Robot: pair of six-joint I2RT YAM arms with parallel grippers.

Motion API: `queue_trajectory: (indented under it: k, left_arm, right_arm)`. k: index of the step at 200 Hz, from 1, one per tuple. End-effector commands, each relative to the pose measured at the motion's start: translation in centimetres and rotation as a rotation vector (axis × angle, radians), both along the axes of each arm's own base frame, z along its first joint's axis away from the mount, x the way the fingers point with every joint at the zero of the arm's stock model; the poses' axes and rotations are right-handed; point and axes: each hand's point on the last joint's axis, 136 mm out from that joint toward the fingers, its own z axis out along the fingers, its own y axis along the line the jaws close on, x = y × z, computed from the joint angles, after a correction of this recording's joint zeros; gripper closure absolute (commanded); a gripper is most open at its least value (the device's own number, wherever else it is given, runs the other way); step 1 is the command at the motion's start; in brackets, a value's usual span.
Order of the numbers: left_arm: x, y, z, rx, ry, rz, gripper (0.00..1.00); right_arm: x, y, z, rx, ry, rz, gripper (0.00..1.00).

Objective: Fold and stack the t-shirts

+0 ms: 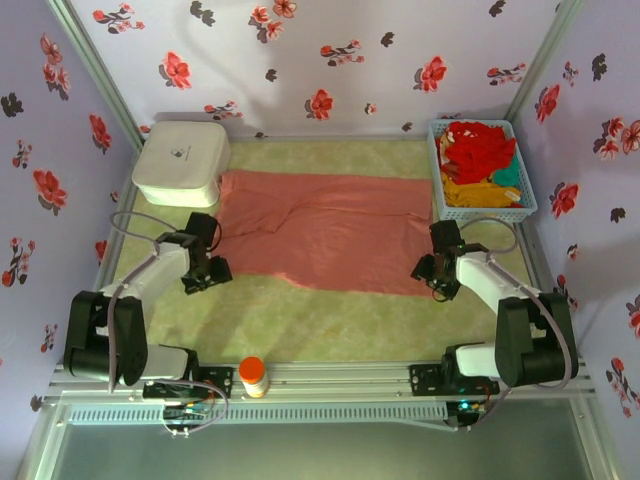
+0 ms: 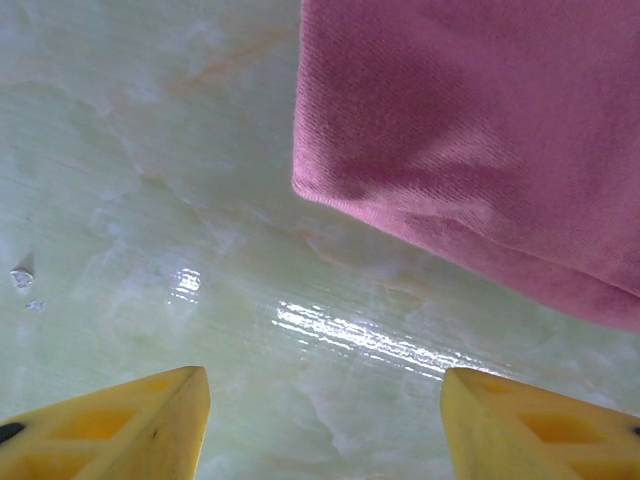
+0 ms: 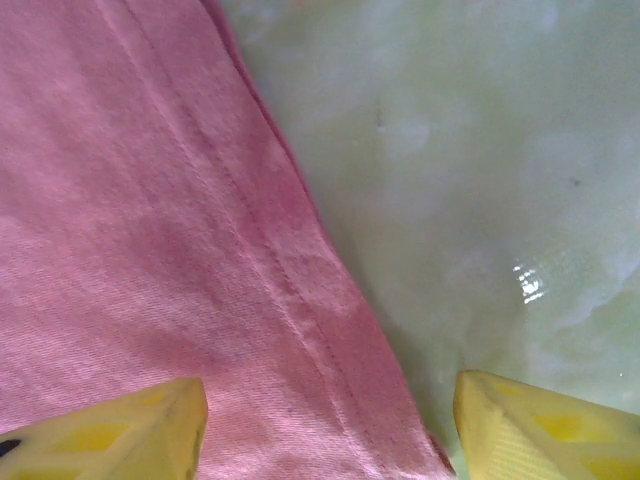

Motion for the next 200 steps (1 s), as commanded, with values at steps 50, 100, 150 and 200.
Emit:
queue_trajectory:
  k: [50, 100, 150, 200]
  left_arm:
    - [3.0, -0.7, -0.3, -0.036, -0.073, 0.017, 0.42]
    - [4.3, -0.8, -1.6, -0.013, -0.058, 0.001, 0.47]
    - [5.9, -0.7, -1.3, 0.008, -0.077, -0.009, 0.69]
    - [6.1, -0.7, 0.2, 0.017, -0.073, -0.021, 1.00]
  right_arm:
    - [-1.6, 0.7, -1.4, 0.040, 0.072, -0.027, 0.46]
    - [-0.3, 1.1, -0.9, 0.062, 0.029, -0.032, 0.62]
    - [1.8, 1.5, 0.1, 0.067, 0.000, 0.000, 0.95]
    - [3.6, 1.6, 2.0, 0.075, -0.047, 0.015, 1.00]
